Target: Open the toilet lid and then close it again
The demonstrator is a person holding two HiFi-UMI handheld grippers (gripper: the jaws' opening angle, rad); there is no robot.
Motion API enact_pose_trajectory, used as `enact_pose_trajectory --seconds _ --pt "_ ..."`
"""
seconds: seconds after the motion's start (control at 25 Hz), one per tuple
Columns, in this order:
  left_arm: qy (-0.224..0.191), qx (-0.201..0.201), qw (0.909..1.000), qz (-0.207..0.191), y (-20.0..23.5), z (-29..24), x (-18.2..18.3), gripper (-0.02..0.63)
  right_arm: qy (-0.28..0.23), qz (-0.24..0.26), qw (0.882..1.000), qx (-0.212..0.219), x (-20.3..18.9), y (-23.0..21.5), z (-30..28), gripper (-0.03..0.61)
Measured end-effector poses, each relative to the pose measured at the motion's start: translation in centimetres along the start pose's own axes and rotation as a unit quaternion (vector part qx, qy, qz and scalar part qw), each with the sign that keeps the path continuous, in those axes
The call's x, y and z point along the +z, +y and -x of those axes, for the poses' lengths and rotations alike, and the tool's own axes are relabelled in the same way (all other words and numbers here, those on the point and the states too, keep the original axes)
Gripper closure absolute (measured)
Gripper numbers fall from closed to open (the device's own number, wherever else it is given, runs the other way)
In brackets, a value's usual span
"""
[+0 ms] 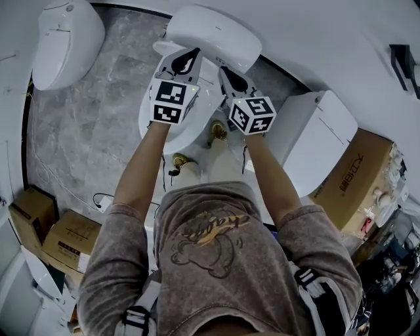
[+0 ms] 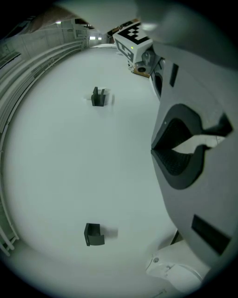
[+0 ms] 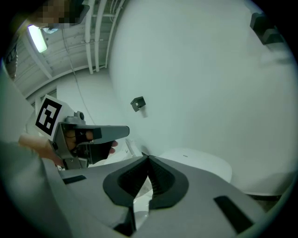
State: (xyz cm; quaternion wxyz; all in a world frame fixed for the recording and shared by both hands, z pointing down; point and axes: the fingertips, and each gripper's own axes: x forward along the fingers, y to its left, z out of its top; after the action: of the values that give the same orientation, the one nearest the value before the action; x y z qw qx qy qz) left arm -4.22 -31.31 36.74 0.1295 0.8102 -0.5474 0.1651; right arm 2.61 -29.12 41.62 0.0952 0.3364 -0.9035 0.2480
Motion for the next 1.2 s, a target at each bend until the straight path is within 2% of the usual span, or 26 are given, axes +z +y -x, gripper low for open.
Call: enact_pose_trajectory --seconds 0.28,0.64,0.8,0.96,1.08,1.2 --pt "0.011 0.015 0.9997 0.017 0.2 6.0 -3.9 0.606 0.003 0.013 1.000 0.022 -3.3 5.3 2.4 0.552" --pt "0.022 0.018 0.9994 0.021 -0.6 14.9 -11.4 0.606 0.015 0.026 0.999 0.029 -10.8 12.6 4.7 0.552" --pt "0.058 0.031 0.9971 0.038 -0.8 18.8 -16.5 0.606 0.059 0.043 0.997 0.034 -15.7 16.1 5.4 0.552" --pt "0.104 0.055 0.9906 0.070 -0.7 21.7 -22.8 0.606 0.154 0.065 0.984 0.053 -23.1 18.8 5.4 0.552" --pt "0.124 0.071 0.9849 0.099 -0.7 23.0 -27.1 0.605 0.174 0.058 0.981 0.064 -26.6 19.4 5.0 0.552" --pt "0.125 0.081 0.9820 0.116 -0.6 23.7 -30.3 0.606 0.187 0.053 0.979 0.066 -28.4 19.1 3.9 0.552"
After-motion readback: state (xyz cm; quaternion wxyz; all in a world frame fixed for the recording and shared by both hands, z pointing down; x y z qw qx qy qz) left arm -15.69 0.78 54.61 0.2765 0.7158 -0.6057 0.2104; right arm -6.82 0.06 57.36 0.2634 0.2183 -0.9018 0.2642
